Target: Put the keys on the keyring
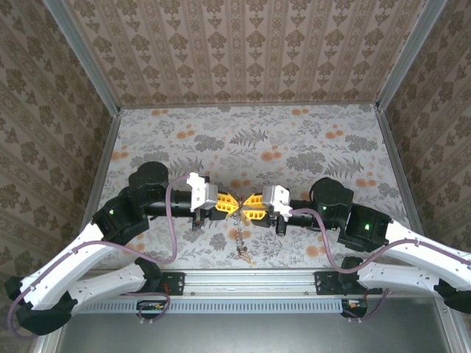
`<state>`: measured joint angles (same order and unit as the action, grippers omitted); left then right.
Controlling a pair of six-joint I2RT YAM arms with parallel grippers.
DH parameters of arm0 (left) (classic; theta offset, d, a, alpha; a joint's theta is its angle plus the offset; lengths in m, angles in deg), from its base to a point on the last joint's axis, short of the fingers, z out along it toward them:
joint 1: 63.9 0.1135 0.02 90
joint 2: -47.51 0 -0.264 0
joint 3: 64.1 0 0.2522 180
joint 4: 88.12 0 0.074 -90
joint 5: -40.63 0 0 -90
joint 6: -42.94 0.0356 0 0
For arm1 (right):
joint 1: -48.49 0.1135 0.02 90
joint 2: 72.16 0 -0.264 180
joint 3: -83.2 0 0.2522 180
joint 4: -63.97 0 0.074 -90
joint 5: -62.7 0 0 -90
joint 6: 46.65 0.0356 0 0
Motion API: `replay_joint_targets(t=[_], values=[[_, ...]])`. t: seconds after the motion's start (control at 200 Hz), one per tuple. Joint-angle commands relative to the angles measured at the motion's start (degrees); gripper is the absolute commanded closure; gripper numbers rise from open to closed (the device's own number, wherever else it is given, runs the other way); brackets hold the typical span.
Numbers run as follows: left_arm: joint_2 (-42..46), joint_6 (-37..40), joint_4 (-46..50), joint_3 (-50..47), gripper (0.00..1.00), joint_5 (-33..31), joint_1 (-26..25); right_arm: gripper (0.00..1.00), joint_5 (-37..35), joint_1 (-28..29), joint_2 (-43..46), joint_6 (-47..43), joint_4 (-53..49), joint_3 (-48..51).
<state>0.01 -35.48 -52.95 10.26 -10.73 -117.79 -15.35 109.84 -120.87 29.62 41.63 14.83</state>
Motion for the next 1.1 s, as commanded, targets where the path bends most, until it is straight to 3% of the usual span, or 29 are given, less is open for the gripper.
replay_joint_targets(t=[0.0, 0.185, 0.43, 0.61, 0.81, 0.935, 1.095], values=[[1.0, -0.2, -1.4, 0.9, 1.0, 2.5, 0.2, 0.79, -2.7, -0.2, 0.8, -1.0, -0.7, -1.0], [0.7, -0.4, -1.3, 1.0, 1.0, 2.5, 0.1, 0.78, -1.7, -0.2, 0.1, -1.2, 0.0, -1.3], [0.3, -0.1, -1.2, 0.9, 1.0, 1.4, 0.2, 0.74, 4.9, -0.2, -0.1, -1.4, 1.8, -0.5], [0.0, -0.1, -1.5, 0.5, 1.0, 1.8, 0.2, 0.73, 4.8, -0.2, -0.9, -1.2, 2.0, -0.5], [0.0, -0.3, -2.2, 0.3, 1.0, 3.0, 0.1, 0.83, 2.2, -0.3, -2.9, -1.1, 1.2, -1.7], [0.0, -0.3, -1.3, 0.4, 1.0, 3.5, 0.1, 1.0, 1.5, -0.3, -2.6, -1.2, 0.9, -1.6], [-0.1, 1.4, 4.1, 1.8, 1.0, -1.0, 0.1, 1.0, -0.7, -0.5, -1.4, -1.8, -0.4, -1.6]])
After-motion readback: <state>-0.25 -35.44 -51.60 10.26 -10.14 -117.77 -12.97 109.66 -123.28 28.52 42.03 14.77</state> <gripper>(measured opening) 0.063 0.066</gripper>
